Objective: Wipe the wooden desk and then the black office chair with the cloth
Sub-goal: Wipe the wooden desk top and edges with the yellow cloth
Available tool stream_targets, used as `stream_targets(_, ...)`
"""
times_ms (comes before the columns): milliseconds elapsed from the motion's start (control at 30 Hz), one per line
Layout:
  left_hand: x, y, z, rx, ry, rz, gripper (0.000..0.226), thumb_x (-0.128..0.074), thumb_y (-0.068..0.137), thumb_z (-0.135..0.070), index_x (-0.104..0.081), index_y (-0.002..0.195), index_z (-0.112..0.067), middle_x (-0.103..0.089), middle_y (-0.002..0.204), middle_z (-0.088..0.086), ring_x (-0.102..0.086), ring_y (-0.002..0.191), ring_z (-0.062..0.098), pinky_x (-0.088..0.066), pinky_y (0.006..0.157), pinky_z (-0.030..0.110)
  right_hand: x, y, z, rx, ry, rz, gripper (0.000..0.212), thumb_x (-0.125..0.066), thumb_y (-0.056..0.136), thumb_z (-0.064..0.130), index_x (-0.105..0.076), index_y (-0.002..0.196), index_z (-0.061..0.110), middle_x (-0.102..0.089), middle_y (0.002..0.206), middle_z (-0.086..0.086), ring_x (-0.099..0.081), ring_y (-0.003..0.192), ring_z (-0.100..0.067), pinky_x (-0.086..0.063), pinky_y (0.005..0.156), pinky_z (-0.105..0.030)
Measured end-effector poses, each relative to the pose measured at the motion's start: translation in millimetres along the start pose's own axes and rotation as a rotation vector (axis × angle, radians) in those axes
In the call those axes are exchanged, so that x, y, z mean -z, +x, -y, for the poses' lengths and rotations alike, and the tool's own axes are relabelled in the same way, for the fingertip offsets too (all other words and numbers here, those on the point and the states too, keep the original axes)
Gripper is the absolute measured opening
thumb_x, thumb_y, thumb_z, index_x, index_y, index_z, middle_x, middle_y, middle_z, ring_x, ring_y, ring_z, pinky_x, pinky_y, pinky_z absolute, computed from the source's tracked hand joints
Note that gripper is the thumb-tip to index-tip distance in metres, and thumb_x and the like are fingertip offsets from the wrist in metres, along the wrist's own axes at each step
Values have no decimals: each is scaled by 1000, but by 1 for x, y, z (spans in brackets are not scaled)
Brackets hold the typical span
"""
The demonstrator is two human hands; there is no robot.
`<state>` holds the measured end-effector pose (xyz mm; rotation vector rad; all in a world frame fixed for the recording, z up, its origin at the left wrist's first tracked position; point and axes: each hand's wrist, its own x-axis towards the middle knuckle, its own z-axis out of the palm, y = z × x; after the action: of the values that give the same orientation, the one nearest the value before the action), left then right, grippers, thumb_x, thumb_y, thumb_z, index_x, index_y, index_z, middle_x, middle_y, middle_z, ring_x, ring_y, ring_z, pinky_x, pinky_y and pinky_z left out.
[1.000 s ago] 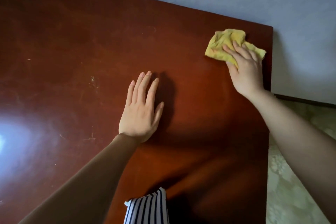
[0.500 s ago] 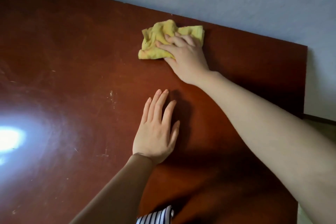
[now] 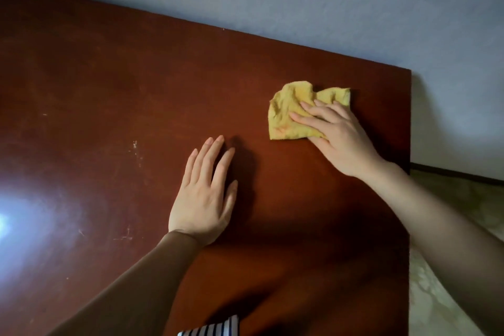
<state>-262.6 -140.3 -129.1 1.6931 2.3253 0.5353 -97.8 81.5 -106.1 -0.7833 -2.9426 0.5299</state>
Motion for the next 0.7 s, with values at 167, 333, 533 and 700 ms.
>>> stream_targets(167,-1,0,-1,7,24,35,54,-32,95,-31,-37,141,-5,-22,154,14,-11,144,22,-6,118,39,17,-44,-54,-327,-42,-135,44,-57,92,12,-51,135,18,-47,142,-7,-40,127,-36,-29,106,-43)
stream_targets(333,0,0,-3,-28,40,42,54,-32,94,-31,-36,141,-5,-19,155,14,-10,145,23,-7,117,41,26,-28,-85,-569,-48,-197,41,-48,98,21,-46,139,22,-38,148,-7,-29,138,-31,-20,112,-37)
stream_targets(533,1,2,-4,-26,45,52,54,-33,94,-32,-38,141,-5,-21,154,15,-11,144,23,-10,116,43,18,39,-70,-685,-33,-260,43,-42,99,27,-42,142,19,-36,149,-9,-24,139,-31,-14,114,-32)
stream_targets(700,2,2,-5,-43,65,42,53,-35,94,-31,-40,139,-5,-24,153,16,-14,143,26,-11,116,42,0,74,-24,-406,-61,-228,42,-51,96,23,-48,138,17,-45,143,-9,-30,135,-33,-18,112,-31)
